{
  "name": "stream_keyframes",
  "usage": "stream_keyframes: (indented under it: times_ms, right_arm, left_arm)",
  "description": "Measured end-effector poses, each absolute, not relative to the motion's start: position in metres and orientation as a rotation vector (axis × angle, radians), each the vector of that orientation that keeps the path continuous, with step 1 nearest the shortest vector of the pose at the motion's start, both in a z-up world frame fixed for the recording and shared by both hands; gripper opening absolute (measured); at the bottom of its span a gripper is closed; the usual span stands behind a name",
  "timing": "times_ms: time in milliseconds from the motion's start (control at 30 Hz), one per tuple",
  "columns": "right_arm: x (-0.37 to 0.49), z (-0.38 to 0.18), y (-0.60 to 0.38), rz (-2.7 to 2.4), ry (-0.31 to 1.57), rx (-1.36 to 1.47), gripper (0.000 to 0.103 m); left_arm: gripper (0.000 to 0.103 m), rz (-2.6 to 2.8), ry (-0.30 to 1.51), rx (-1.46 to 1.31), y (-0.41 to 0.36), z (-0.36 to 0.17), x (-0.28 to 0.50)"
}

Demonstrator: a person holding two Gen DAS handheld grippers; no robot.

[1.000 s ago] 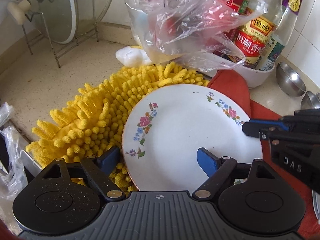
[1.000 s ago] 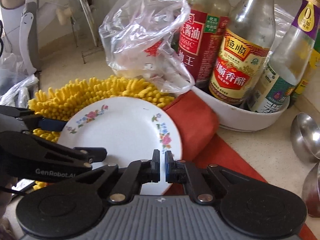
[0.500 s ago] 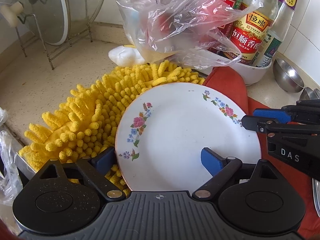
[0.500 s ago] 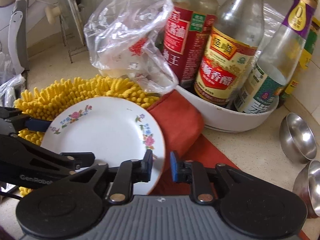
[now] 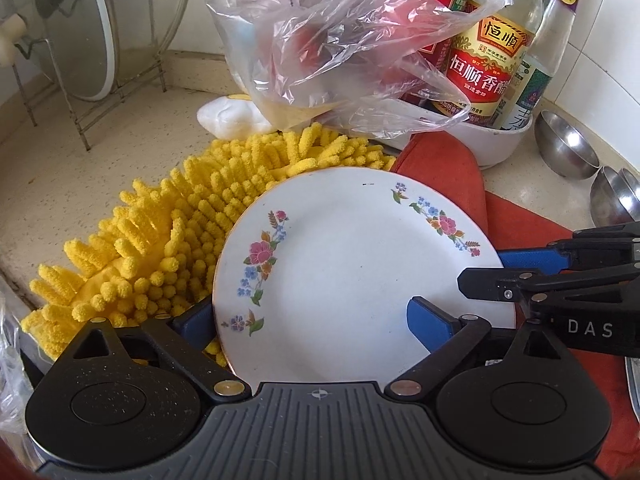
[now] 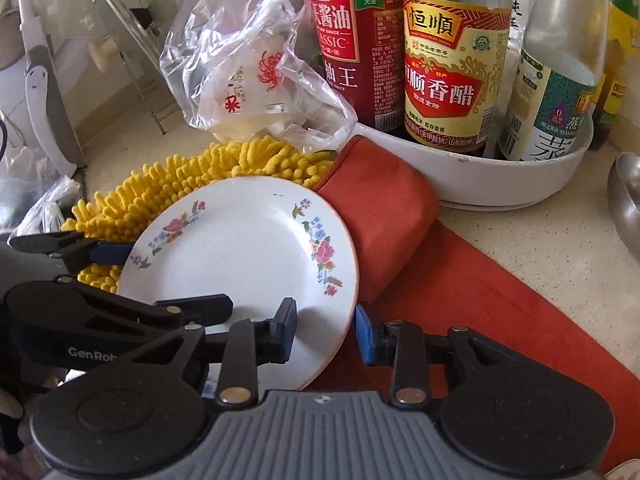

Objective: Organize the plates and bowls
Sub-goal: 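Lift the floral plate and carry it over the stacked rose plates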

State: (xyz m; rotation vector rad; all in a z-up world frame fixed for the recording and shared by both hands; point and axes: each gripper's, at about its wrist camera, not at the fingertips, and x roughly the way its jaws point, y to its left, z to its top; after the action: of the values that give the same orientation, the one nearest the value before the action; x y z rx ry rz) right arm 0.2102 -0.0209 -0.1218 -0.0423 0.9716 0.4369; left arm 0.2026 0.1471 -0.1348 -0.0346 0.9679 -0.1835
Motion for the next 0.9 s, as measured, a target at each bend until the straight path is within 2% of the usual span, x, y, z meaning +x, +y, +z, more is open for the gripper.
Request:
stream_keyframes:
  times_ms: [533, 900]
  right_arm:
    - [0.2, -0.103, -0.038, 0.484, 0.914, 0.062, 0.031]
    - [0.187, -0.087, -0.072, 0.45, 0.866, 0.072, 0.031]
  left_arm:
    - [0.098, -0.159, 0.872, -0.087, 0.158, -0.096, 0.191]
    - [0.099, -0.174, 0.83, -0.056, 0.121, -0.075, 0.184]
